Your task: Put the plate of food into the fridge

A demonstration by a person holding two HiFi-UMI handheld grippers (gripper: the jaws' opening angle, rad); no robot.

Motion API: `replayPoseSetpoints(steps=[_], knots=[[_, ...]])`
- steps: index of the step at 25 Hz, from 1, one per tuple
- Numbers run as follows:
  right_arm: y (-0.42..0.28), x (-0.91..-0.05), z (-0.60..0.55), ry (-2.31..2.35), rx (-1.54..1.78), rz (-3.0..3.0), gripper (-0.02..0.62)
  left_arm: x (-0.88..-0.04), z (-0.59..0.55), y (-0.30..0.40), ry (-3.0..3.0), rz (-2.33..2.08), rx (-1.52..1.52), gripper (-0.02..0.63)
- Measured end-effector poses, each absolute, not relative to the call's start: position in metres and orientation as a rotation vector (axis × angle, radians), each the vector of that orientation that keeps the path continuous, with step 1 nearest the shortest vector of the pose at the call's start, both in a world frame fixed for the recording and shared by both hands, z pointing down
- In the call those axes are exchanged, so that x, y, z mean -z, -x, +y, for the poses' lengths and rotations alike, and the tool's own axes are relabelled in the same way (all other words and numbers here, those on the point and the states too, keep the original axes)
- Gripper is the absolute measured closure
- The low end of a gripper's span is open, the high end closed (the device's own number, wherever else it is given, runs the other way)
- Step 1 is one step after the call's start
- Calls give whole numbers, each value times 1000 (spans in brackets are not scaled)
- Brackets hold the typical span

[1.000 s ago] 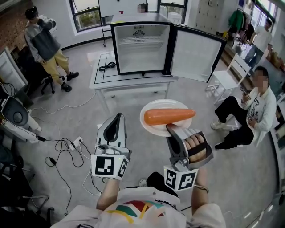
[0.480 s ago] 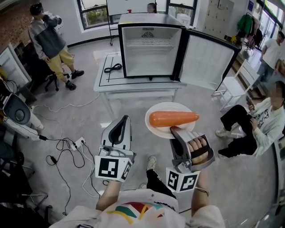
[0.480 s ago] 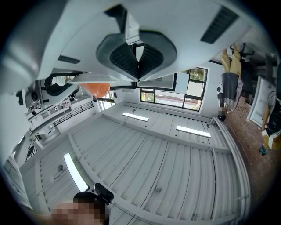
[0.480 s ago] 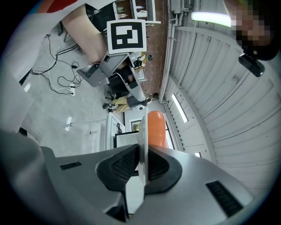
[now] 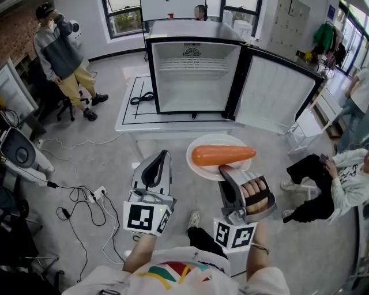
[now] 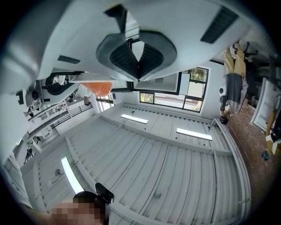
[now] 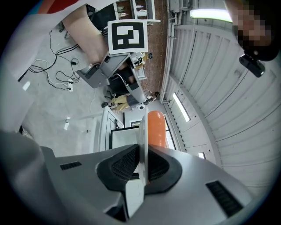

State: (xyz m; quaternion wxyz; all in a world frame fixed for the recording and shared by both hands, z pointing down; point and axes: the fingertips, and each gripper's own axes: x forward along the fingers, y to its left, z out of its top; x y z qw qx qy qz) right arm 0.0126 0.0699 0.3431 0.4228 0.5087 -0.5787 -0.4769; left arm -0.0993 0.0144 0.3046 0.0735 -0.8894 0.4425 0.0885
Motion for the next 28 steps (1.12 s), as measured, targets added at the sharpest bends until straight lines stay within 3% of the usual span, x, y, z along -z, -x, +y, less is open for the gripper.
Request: replayPoseSetpoints(steps=[13, 28], knots=[[-71, -327, -63, -1255, 1223, -1511, 568, -282, -112, 40, 2615, 1387, -251, 600], [-98, -322, -131, -1251, 1241, -1571, 568, -281, -175, 16, 2576, 1447, -199, 600]])
